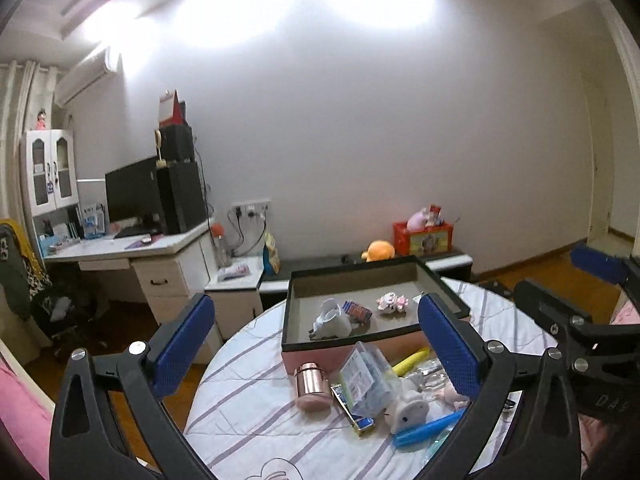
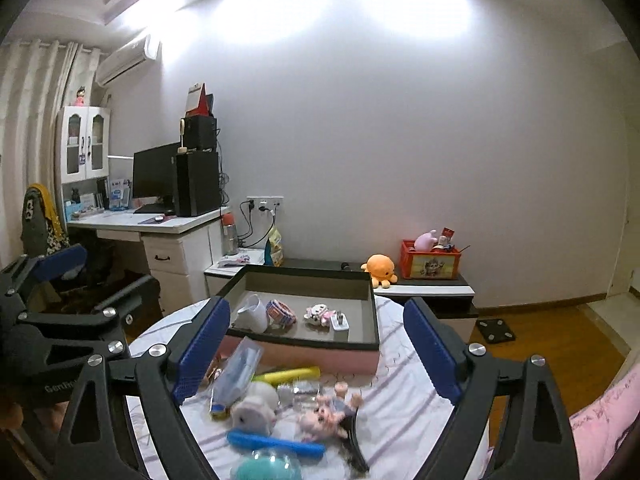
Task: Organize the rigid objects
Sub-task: 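Withdraw both open tools from the pink box, then reach the left tool to the teal brush case while the right tool reaches the doll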
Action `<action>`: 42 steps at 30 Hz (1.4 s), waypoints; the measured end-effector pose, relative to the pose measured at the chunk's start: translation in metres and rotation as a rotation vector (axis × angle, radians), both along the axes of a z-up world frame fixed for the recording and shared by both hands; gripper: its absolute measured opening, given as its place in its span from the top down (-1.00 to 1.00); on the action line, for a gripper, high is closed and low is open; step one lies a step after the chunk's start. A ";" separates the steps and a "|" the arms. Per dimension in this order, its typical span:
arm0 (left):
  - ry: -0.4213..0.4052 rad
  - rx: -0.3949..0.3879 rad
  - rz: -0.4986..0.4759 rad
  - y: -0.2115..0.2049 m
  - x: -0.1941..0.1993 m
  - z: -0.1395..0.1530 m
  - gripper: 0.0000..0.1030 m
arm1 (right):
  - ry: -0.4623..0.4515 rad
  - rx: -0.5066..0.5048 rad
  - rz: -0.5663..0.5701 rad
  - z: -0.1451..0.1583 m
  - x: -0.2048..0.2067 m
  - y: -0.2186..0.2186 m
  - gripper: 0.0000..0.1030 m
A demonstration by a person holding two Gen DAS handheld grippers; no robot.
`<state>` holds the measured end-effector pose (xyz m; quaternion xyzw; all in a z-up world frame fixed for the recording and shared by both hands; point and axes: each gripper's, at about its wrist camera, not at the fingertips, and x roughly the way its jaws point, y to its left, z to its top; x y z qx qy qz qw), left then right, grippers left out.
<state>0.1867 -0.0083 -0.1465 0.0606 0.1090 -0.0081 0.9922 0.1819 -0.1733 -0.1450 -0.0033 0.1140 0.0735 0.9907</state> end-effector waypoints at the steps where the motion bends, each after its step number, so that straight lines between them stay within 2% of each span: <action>1: -0.017 -0.004 -0.001 0.000 -0.006 -0.001 -1.00 | -0.005 0.007 0.001 -0.001 -0.004 -0.003 -0.75; 9: -0.033 -0.056 -0.035 -0.002 -0.023 -0.007 -1.00 | -0.029 0.004 -0.031 -0.004 -0.031 -0.009 -0.75; 17: -0.058 -0.034 -0.033 -0.002 -0.031 -0.013 -1.00 | -0.040 -0.021 -0.052 -0.008 -0.041 -0.004 -0.75; 22: -0.024 -0.027 -0.037 -0.002 -0.028 -0.022 -1.00 | -0.016 -0.029 -0.051 -0.014 -0.041 -0.002 -0.75; 26: 0.050 -0.028 -0.060 -0.004 -0.018 -0.038 -1.00 | 0.025 -0.029 -0.043 -0.025 -0.037 -0.002 -0.75; 30: 0.165 -0.083 -0.116 -0.002 -0.006 -0.061 -1.00 | 0.085 -0.026 -0.045 -0.041 -0.032 -0.006 -0.75; 35: 0.278 -0.121 -0.116 0.001 0.008 -0.093 -1.00 | 0.192 -0.022 -0.065 -0.072 -0.020 -0.013 -0.75; 39: 0.344 -0.089 -0.159 -0.019 0.015 -0.112 -1.00 | 0.266 0.006 -0.127 -0.090 -0.013 -0.031 -0.75; 42: 0.385 -0.106 -0.215 -0.039 0.016 -0.119 -1.00 | 0.291 0.016 -0.185 -0.096 -0.011 -0.052 -0.75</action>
